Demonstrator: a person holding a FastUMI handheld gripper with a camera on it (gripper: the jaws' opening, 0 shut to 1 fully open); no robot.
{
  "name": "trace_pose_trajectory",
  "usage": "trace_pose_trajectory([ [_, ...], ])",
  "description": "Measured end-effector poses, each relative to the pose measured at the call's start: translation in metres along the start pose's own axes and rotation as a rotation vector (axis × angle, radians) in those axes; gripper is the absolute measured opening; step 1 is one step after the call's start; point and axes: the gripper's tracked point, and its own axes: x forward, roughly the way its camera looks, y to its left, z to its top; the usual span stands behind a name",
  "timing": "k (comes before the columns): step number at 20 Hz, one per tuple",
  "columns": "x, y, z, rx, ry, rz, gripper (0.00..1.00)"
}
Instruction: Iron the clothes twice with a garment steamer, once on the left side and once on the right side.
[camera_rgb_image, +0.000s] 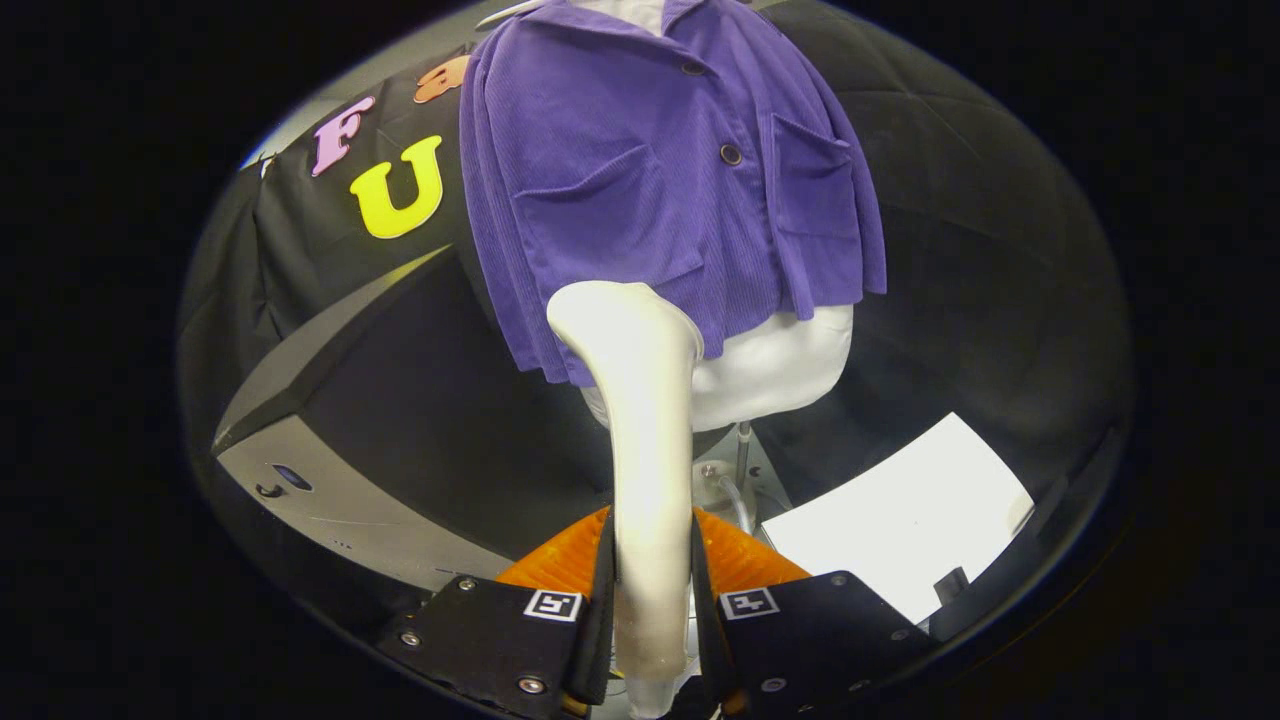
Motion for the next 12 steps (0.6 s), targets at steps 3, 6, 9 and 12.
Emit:
trace_pose_trajectory([
  [3, -0.033, 0.005, 0.018, 0.008, -0.069, 0.022, 0.36],
  [6, -0.068, 0.005, 0.044, 0.023, -0.148, 0.04, 0.36],
  [9, -0.105, 0.002, 0.08, 0.047, -0.26, 0.043, 0.36],
  [12, -0.135, -0.003, 0.116, 0.06, -0.346, 0.048, 0.36],
])
